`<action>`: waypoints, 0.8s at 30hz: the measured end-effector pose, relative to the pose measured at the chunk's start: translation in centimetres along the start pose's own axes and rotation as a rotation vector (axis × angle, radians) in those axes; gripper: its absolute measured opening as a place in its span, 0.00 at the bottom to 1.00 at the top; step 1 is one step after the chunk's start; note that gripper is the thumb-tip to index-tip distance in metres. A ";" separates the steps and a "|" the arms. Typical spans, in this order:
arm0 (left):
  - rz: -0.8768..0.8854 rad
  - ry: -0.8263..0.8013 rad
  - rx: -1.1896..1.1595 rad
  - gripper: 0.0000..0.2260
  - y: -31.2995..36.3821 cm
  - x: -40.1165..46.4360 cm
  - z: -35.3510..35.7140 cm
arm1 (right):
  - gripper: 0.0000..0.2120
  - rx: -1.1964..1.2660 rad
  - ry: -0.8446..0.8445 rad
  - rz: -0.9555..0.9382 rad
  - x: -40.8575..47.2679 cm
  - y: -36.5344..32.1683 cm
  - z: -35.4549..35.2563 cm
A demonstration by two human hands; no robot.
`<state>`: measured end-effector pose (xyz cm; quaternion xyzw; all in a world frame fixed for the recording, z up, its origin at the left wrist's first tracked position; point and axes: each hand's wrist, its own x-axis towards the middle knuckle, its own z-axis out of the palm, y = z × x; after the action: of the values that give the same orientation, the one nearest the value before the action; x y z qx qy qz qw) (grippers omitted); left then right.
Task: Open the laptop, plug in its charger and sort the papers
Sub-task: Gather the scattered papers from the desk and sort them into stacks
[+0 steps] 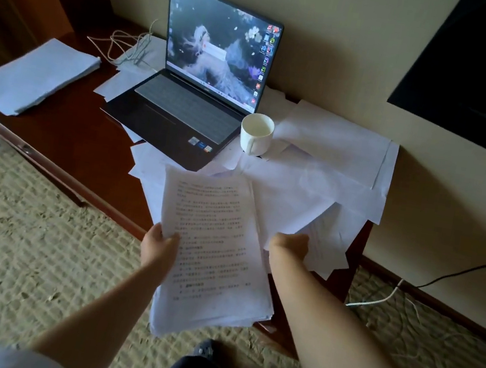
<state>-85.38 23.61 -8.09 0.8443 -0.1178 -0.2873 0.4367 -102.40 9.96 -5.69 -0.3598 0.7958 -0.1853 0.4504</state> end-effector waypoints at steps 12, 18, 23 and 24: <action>0.124 -0.108 -0.078 0.37 2.0 -2.2 2.2 | 0.13 -0.543 0.134 -1.273 -7.5 -1.2 -3.5; -0.110 -0.154 -0.291 0.11 2.8 -3.8 1.5 | 0.10 -1.130 -0.286 -1.479 -9.2 1.7 -3.9; -0.207 -0.167 -0.360 0.14 2.0 -4.8 1.7 | 0.09 -1.164 -0.328 -1.501 -8.5 4.4 -3.6; -0.188 -0.164 -0.356 0.13 1.8 -4.9 1.8 | 0.06 -1.088 -0.254 -1.569 -8.3 4.7 -3.6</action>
<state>-90.35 23.56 -5.60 0.7349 -0.0209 -0.4107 0.5393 -104.57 19.13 -1.89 -0.9665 0.2511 0.0011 0.0526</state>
